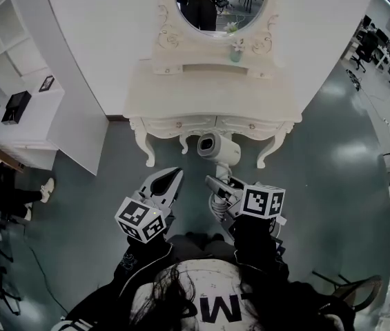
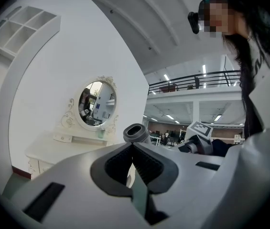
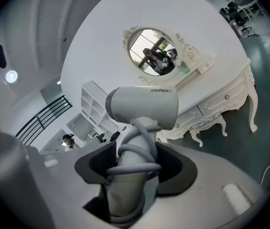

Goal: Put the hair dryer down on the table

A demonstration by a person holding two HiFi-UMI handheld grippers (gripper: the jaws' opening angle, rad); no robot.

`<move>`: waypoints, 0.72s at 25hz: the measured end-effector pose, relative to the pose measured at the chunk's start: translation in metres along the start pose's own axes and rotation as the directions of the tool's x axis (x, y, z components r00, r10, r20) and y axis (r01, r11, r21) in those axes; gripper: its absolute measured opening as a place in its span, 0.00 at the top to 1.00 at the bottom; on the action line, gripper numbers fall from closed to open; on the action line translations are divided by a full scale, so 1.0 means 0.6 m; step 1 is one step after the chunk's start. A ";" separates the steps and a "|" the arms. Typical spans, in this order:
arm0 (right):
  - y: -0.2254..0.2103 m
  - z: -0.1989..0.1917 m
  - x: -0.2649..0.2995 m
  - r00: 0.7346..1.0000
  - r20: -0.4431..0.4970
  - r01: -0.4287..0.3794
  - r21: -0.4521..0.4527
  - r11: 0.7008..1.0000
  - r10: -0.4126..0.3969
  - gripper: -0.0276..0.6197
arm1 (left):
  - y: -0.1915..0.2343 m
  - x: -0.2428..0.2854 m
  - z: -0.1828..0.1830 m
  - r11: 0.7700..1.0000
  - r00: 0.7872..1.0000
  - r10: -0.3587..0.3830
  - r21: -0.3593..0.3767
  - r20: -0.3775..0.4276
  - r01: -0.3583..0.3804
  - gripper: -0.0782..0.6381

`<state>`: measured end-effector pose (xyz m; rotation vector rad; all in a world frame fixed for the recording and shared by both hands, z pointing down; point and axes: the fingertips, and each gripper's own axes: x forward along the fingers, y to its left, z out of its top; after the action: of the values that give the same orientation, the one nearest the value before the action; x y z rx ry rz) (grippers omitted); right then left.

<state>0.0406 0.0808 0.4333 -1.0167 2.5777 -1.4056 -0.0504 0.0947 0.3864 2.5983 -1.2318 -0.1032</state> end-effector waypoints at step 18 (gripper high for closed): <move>-0.001 -0.026 0.026 0.999 -0.008 0.052 0.023 0.998 -0.052 0.56 | 0.035 -0.007 -0.017 0.998 0.999 -0.043 -0.044 -0.011 0.042 0.89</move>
<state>0.0236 0.0835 0.4472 -1.0857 2.5520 -1.4501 -0.0669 0.0873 0.4014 2.5847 -1.1572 -0.1205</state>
